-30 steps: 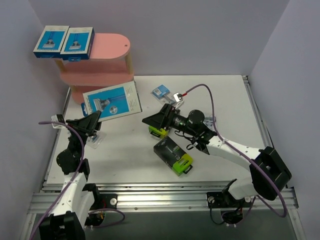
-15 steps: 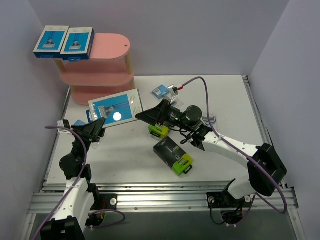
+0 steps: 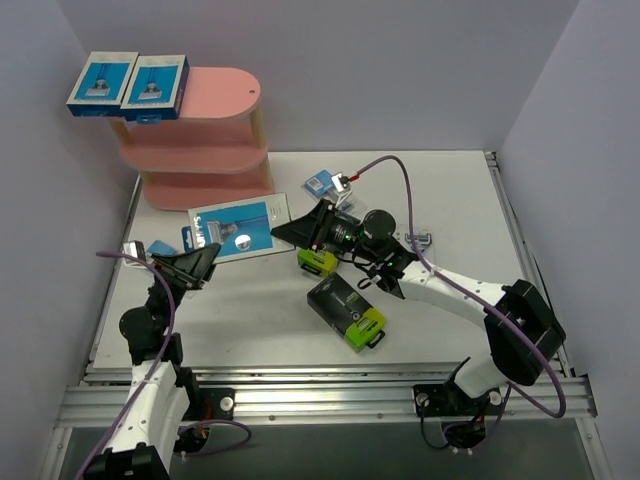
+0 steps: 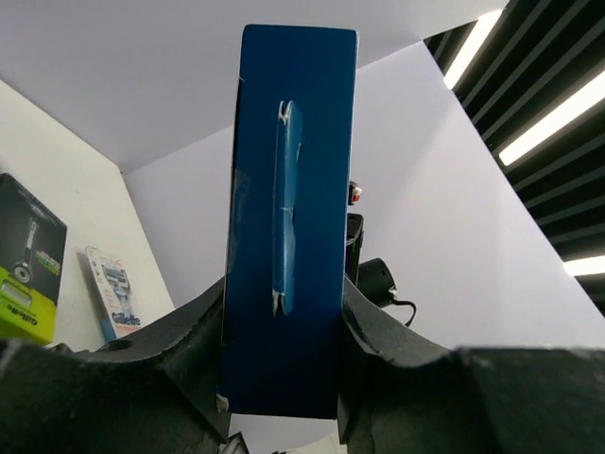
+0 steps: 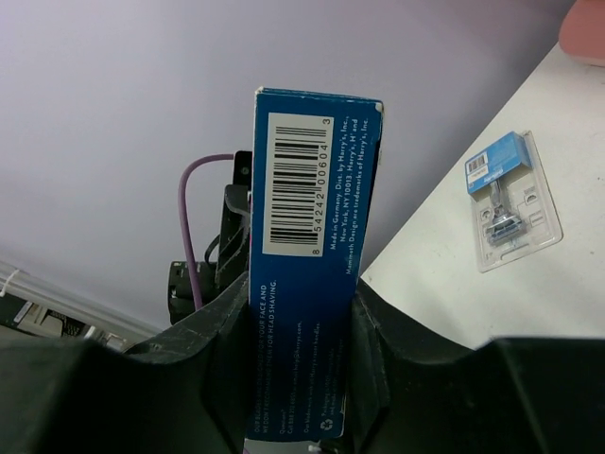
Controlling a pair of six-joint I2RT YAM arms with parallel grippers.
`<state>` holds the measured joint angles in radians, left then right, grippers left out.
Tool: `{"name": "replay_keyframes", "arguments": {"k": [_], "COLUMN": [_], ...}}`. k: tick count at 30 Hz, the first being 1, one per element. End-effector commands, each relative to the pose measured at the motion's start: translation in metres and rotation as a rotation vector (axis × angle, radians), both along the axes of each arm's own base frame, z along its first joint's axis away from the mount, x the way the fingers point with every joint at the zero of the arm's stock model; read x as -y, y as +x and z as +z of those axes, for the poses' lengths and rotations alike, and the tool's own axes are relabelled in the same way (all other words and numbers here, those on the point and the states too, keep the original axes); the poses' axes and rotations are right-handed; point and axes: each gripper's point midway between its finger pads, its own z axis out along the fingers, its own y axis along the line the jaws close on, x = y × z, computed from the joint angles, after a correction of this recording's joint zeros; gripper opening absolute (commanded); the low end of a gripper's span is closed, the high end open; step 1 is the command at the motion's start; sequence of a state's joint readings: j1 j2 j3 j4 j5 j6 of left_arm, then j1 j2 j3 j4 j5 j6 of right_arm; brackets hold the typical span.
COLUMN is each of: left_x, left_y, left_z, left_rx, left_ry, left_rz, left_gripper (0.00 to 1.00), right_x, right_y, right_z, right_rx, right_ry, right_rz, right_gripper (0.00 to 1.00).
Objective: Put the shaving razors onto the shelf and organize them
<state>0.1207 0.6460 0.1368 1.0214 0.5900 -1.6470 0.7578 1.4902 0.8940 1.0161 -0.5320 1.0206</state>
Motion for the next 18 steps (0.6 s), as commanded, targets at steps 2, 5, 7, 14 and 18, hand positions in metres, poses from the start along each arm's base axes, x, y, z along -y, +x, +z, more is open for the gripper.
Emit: {"name": "replay_keyframes", "arguments": {"k": [2, 5, 7, 14, 18], "left_x": [0.016, 0.015, 0.015, 0.020, 0.027], "left_y": [-0.010, -0.008, -0.008, -0.009, -0.008], "left_z": [-0.004, -0.004, -0.003, -0.004, -0.012], "left_rx": [0.018, 0.015, 0.018, 0.023, 0.038], "left_ry": [0.105, 0.100, 0.103, 0.166, 0.311], "left_rz": [-0.079, -0.073, -0.073, -0.092, -0.110], "left_gripper": [0.56, 0.86, 0.94, 0.92, 0.95], "right_x": [-0.003, -0.003, -0.003, 0.003, 0.016], "right_y": [-0.003, -0.006, -0.007, -0.009, 0.003], "right_z": [0.035, 0.034, 0.031, 0.027, 0.026], "right_rx": [0.112, 0.111, 0.108, 0.089, 0.070], "right_ry": [0.072, 0.068, 0.062, 0.053, 0.024], "right_rz": [0.008, 0.018, 0.029, 0.038, 0.032], "right_gripper": [0.00, 0.00, 0.00, 0.00, 0.00]}}
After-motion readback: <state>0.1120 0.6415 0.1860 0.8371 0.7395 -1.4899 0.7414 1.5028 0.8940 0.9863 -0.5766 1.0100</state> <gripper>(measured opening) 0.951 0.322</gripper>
